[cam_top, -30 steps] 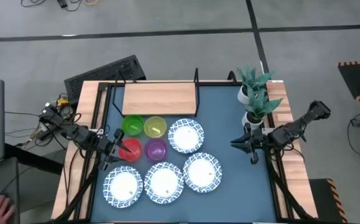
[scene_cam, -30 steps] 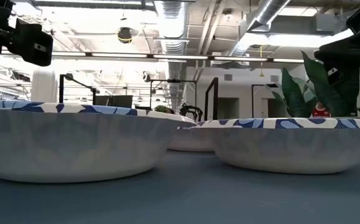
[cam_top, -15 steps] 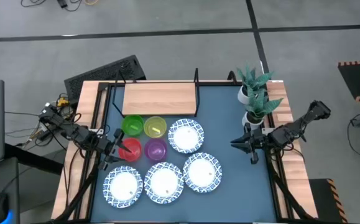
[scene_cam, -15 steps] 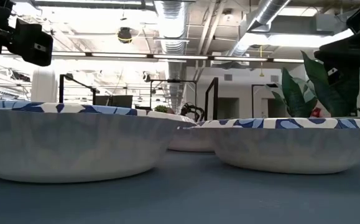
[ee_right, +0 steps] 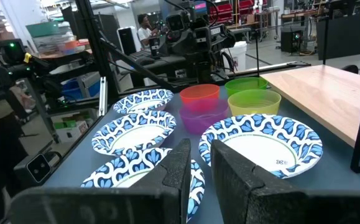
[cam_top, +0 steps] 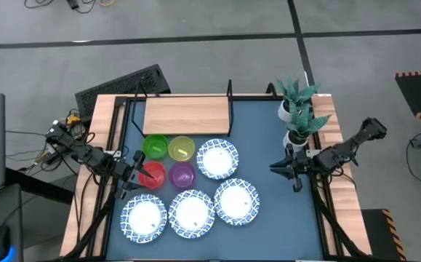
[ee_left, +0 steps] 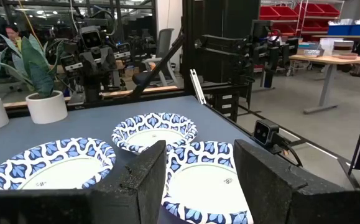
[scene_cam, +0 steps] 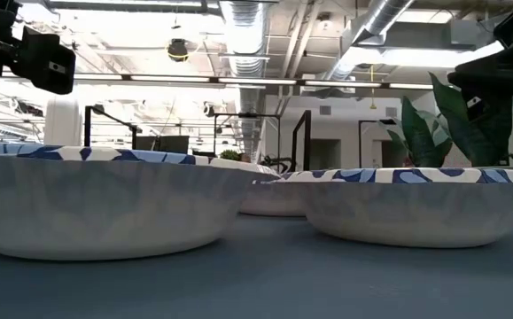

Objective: Place and stack bowls onto a shelf

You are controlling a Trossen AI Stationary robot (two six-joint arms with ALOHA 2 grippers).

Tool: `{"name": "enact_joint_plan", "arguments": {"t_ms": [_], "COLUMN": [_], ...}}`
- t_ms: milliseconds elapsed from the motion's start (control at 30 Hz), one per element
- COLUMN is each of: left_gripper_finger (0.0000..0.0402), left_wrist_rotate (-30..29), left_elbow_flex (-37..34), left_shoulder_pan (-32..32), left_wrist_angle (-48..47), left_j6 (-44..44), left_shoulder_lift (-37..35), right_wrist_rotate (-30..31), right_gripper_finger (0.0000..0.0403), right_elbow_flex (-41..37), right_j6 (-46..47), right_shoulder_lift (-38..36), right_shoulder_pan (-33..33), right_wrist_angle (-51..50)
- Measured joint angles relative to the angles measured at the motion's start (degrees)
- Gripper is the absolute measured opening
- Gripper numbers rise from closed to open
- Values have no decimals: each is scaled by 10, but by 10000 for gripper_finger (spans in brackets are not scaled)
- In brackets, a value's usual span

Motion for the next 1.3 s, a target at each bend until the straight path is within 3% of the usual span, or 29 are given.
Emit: {"name": "enact_joint_plan", "arguments": {"t_ms": [567, 700, 933, 1033, 1167, 1300], "left_gripper_finger": [177, 177, 177, 177, 177, 177], "left_wrist_rotate": [-3, -41, -201, -249, -302, -321], "left_elbow_flex": [0, 0, 0, 0, 0, 0], "left_shoulder_pan": [0, 0, 0, 0, 0, 0], "left_wrist_angle": [7, 61, 161, 148, 125, 123], "left_j6": [-2, -139, -350, -408, -457, -490], "left_shoulder_lift": [0, 0, 0, 0, 0, 0], "right_wrist_rotate": [0, 0, 0, 1, 21, 31], "right_gripper_finger": [88, 88, 88, 88, 88, 88], "right_elbow_flex": [0, 0, 0, 0, 0, 0], "right_j6": [0, 0, 6, 98, 290, 409], "right_shoulder_lift": [0, 0, 0, 0, 0, 0], "right_shoulder_pan": [0, 0, -1, -2, -8, -9], "right_wrist_angle": [0, 0, 26, 68, 116, 124]}}
